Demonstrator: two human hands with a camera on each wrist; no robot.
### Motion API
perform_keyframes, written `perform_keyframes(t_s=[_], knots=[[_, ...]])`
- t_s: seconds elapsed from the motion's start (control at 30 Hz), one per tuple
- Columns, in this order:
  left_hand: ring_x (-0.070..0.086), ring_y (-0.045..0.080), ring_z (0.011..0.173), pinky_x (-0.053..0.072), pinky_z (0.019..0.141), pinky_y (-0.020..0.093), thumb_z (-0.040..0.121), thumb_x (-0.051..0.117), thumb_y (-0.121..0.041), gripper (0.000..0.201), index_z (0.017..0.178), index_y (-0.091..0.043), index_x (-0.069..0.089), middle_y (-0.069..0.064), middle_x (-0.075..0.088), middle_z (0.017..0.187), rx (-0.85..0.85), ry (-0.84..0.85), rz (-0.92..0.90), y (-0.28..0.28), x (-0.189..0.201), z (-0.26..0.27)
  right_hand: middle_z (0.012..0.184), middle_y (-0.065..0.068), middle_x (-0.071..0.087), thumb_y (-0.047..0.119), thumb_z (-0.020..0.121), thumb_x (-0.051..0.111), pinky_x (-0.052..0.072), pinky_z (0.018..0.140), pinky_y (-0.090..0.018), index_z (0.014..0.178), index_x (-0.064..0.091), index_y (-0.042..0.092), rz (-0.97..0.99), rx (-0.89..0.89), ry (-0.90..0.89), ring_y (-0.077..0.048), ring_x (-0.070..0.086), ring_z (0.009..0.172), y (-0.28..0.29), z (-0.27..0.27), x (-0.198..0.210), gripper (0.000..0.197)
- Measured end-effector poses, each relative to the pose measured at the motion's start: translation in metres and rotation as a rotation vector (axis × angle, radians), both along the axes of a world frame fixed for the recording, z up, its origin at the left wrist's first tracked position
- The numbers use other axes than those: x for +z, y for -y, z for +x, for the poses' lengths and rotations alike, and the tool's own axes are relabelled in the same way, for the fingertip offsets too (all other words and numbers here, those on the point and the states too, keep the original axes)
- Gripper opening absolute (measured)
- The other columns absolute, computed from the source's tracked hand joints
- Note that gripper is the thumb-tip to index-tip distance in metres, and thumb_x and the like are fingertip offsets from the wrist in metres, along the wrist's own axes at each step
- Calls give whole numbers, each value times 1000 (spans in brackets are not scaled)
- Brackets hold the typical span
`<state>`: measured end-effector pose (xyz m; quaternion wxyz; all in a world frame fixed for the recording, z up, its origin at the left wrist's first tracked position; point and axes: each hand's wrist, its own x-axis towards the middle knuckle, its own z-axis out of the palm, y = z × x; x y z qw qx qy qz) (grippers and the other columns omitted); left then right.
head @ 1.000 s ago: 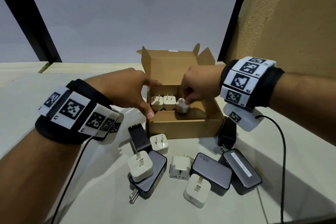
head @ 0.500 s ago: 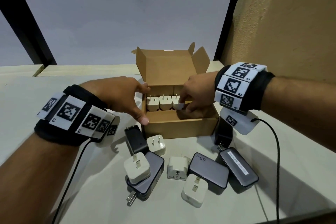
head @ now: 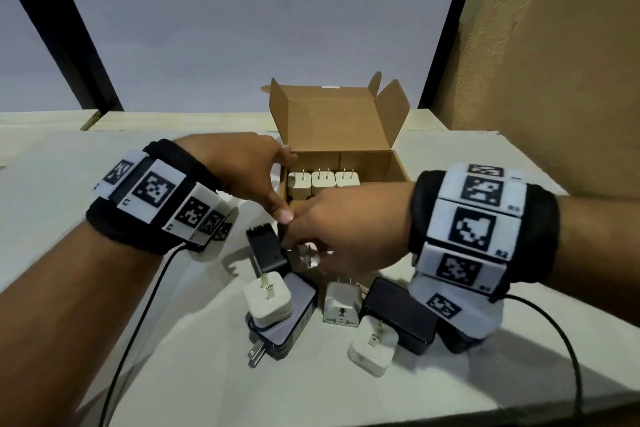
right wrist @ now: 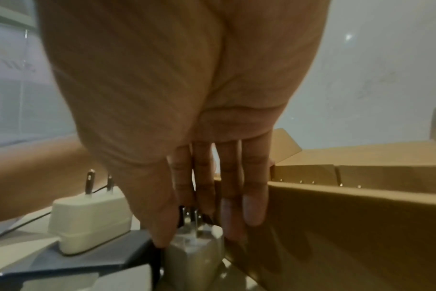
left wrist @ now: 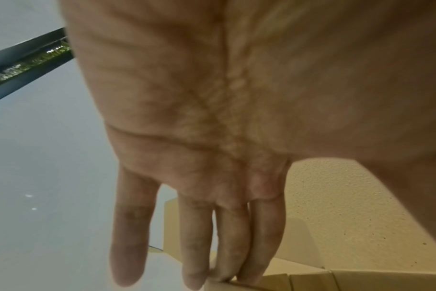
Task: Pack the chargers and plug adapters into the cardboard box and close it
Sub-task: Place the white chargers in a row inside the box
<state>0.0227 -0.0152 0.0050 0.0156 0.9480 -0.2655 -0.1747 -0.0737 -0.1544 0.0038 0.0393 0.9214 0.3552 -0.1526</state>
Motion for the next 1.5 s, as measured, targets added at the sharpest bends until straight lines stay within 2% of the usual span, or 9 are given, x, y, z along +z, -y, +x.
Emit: perform_keyframes(t_s=[0.1, 0.2, 0.27, 0.5, 0.7, 0.97, 1.03, 1.2, 1.5], knots=[[30, 14, 139, 24, 108, 28, 54, 79, -59, 111, 147, -29, 27, -16, 17, 156, -22, -1, 18, -1, 0, 1, 123, -2, 59, 24, 96, 52, 44, 86, -26, 136, 48, 20, -115, 19, 36, -21, 58, 110, -6, 5, -6, 41], [28, 16, 140, 23, 110, 31, 53, 79, -59, 113, 148, -30, 25, -15, 16, 156, -24, 4, 28, 0, 0, 2, 105, -2, 61, 23, 95, 53, 40, 58, -18, 123, 58, 15, -150, -6, 70, -19, 59, 88, -2, 3, -8, 29], [28, 17, 140, 22, 111, 34, 52, 79, -60, 114, 148, -29, 24, -13, 17, 156, -18, 3, 33, 1, 0, 1, 96, -3, 59, 23, 95, 54, 35, 52, -21, 115, 63, 15, -170, -5, 96, -21, 56, 81, 1, 0, -6, 23], [32, 20, 138, 28, 108, 38, 52, 74, -65, 116, 149, -30, 21, -8, 21, 156, -6, 50, 85, 2, 2, -4, 91, 3, 73, 28, 87, 65, 54, 73, -26, 98, 76, 19, -53, -43, 51, -14, 66, 82, 15, 1, 12, 18], [36, 21, 136, 31, 106, 40, 51, 72, -70, 112, 146, -30, 28, -7, 30, 153, 1, 68, 124, 2, 1, -4, 90, 14, 72, 34, 81, 73, 47, 67, -12, 100, 75, 26, 177, -278, 178, -2, 64, 77, 53, 9, 59, 21], [45, 17, 129, 36, 103, 36, 49, 73, -70, 108, 142, -29, 36, -13, 35, 150, -3, 19, 81, 0, 0, -1, 93, 5, 74, 28, 84, 70, 42, 58, -10, 97, 76, 18, -129, -396, 265, -7, 60, 74, 87, 63, 23, 18], [46, 17, 127, 37, 103, 36, 49, 73, -69, 108, 142, -29, 37, -14, 35, 150, 0, 25, 76, 0, 1, -2, 91, 4, 75, 29, 83, 71, 49, 63, -15, 94, 78, 18, -175, -398, 237, -9, 63, 76, 87, 73, 12, 17], [47, 15, 127, 37, 102, 35, 48, 71, -71, 109, 143, -31, 36, -18, 28, 152, -3, 35, 58, -2, 2, -3, 86, 2, 75, 26, 81, 72, 60, 74, -31, 89, 78, 17, -214, -394, 210, -14, 67, 77, 83, 88, 2, 14], [52, 15, 121, 41, 100, 35, 35, 64, -77, 119, 142, -31, 37, -16, 38, 147, -15, 21, 58, -2, 2, -2, 96, 1, 73, 35, 83, 71, 56, 78, -34, 105, 73, 20, -169, -434, 207, -19, 65, 89, 89, 92, -5, 27]])
